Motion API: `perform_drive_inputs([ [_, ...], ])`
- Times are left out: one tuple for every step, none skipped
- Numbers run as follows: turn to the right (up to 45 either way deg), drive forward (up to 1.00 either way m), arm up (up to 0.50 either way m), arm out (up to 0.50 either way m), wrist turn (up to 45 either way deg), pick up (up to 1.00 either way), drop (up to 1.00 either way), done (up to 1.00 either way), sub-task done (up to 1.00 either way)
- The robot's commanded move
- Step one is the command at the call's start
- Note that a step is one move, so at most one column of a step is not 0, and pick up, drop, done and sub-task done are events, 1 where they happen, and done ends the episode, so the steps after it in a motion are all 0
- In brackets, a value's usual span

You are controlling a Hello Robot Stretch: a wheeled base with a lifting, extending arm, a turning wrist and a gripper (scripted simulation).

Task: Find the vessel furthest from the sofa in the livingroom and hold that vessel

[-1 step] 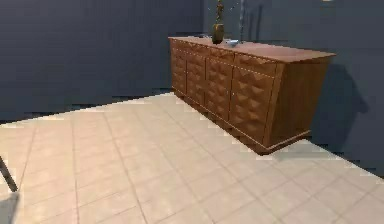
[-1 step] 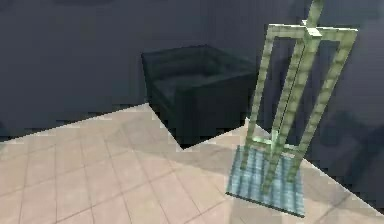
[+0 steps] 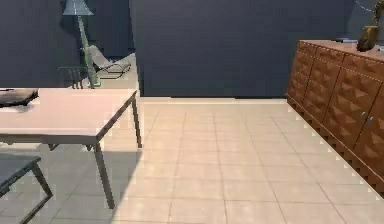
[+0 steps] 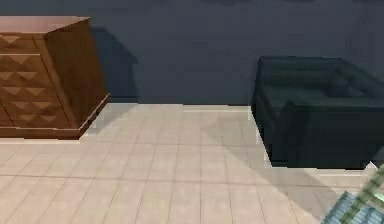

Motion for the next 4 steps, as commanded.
perform_drive_inputs([
  [0.0, 1.0, 0.0, 0.0, 0.0, 0.0, 0.0, 0.0, 0.0],
  [-3.0, 0.0, 0.0, 0.0, 0.0, 0.0, 0.0, 0.0, 0.0],
  [0.0, 1.0, 0.0, 0.0, 0.0, 0.0, 0.0, 0.0, 0.0],
  [0.0, 0.3, 0.0, 0.0, 0.0, 0.0, 0.0, 0.0, 0.0],
])
